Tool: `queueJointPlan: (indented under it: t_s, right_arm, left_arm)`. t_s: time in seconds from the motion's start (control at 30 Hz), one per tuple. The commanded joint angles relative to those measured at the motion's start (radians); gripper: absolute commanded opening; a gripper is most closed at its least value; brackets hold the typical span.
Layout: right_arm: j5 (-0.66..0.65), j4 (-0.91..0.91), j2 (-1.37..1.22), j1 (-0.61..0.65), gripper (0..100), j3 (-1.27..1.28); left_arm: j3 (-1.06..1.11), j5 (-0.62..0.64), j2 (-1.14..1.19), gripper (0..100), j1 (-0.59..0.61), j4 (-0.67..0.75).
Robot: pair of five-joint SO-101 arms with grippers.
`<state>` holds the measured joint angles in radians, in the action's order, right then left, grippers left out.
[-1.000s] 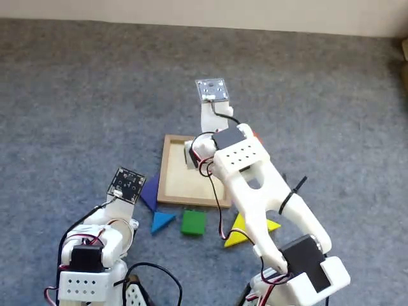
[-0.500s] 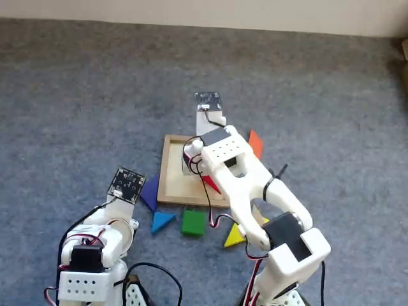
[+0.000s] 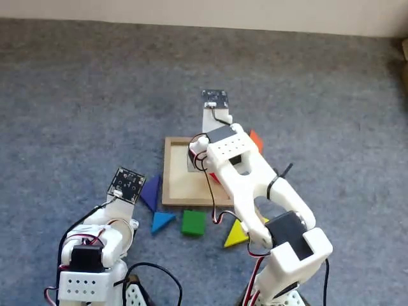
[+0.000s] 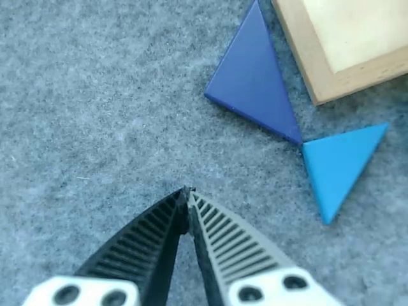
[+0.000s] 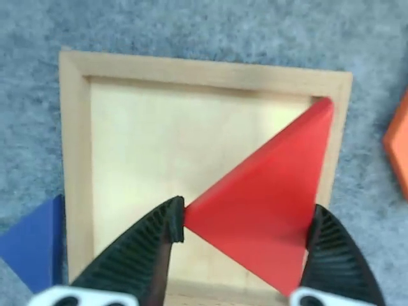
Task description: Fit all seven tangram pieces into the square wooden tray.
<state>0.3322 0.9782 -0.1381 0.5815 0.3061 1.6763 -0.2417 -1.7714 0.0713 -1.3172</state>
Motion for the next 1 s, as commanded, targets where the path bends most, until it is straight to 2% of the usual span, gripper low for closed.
queueJointPlan:
  t_s: [0.0,0.23,0.73,0.97]
  right_arm:
    - [0.008,0.016,0.035,-0.004,26.1,-0.033]
    - [0.006,0.13,0.038,-0.008,26.1,-0.062]
    - [0.005,0.042,0.028,0.01,26.5,-0.077]
    - [0.006,0.044,0.028,0.01,36.7,-0.071]
  left_arm:
    - [0.019,-0.012,-0.05,1,0.008,-0.005]
    - [0.019,-0.012,-0.05,1,0.008,-0.005]
    - [0.019,-0.012,-0.05,1,0.008,-0.005]
    - [0.019,-0.012,-0.05,1,0.008,-0.005]
